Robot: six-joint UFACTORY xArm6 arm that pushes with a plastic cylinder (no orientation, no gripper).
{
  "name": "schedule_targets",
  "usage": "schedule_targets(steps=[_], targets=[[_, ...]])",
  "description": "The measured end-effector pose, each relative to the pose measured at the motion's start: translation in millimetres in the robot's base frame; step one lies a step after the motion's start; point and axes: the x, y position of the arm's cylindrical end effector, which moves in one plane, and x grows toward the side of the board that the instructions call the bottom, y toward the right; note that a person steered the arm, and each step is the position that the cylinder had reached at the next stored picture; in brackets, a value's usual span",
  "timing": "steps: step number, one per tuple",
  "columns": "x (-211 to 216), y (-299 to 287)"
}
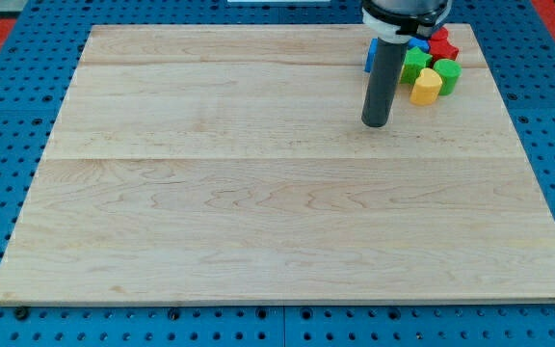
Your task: Separate the yellow blocks from the group of blocks
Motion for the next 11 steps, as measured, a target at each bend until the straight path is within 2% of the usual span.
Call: schedule_targets(steps=[3, 4, 5, 6, 7, 9, 10, 11], targets=[[10.5, 15.9], [-13.4, 88.5], [-41.6, 117.1], [-55.8, 93.2], [-64.3, 45.4], [-100.3, 34.5], [-101.0, -1.6], [-90.9, -13.0]])
